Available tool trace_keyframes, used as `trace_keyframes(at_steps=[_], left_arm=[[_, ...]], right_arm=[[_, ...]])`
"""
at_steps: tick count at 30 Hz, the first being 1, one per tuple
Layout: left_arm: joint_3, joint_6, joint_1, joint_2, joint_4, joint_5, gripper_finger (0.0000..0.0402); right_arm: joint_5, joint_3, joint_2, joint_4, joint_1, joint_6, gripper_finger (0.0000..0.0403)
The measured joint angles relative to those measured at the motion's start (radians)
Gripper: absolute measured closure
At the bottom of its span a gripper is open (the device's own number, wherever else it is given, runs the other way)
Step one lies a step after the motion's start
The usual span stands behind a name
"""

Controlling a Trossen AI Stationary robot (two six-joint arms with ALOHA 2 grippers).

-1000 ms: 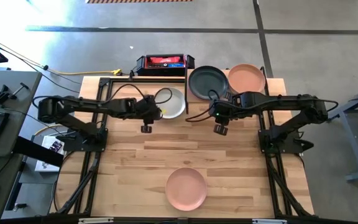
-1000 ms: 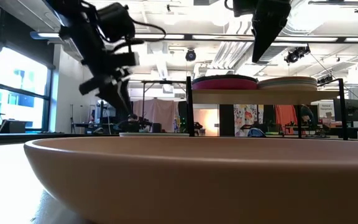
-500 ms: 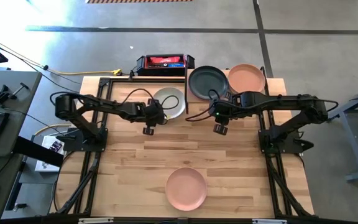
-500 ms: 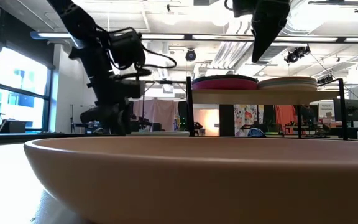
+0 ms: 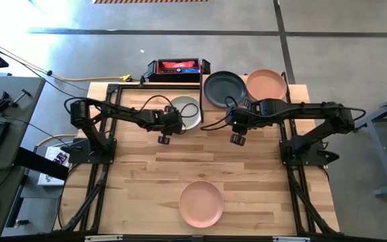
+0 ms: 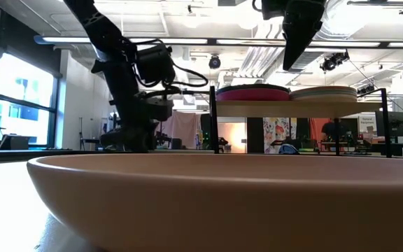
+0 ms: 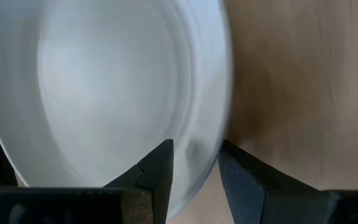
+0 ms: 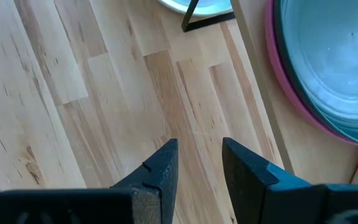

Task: Place and stack plates onto a shelf
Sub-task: Put the light gray plate on top of the black plate

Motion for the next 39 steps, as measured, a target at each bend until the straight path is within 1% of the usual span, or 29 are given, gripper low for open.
trace_keyframes(at_steps=[3,9,11,16,20,23,28,31,36,39], left_arm=[[0.0,0.012,0.0,0.0,-0.002,0.002,0.0307],[0.001,-0.026,-0.003,0.0,-0.018,0.009,0.0381],[0.003,-0.053,-0.009,-0.003,-0.022,-0.002,0.0394],[0.002,-0.1,-0.027,-0.026,-0.042,-0.014,0.0395],[0.001,-0.121,-0.046,-0.074,-0.068,-0.038,0.0398],[0.001,-0.149,-0.058,-0.133,-0.096,-0.065,0.0398],[0.0,-0.181,-0.078,-0.252,-0.125,-0.102,0.0399],[0.0,-0.181,-0.091,-0.335,-0.128,-0.15,0.0399],[0.0,-0.176,-0.108,-0.461,-0.106,-0.24,0.0399],[0.0,-0.127,-0.108,-0.521,-0.05,-0.254,0.04]], right_arm=[[0.0,0.0,0.0,0.0,0.0,0.001,0.03],[0.0,0.0,0.0,0.001,0.0,0.001,0.03],[0.0,0.0,0.0,0.001,0.0,0.001,0.03],[0.0,0.0,0.0,0.006,0.0,0.001,0.03],[0.0,0.0,0.0,0.015,-0.001,0.001,0.03],[0.0,0.0,0.0,0.056,-0.001,0.018,0.03],[0.01,0.0,0.0,0.171,-0.003,0.019,0.03],[0.055,0.0,0.0,0.216,-0.003,0.019,0.03],[0.165,0.0,-0.012,0.282,-0.003,0.039,0.03],[0.243,0.0,-0.036,0.336,-0.003,0.058,0.03]])
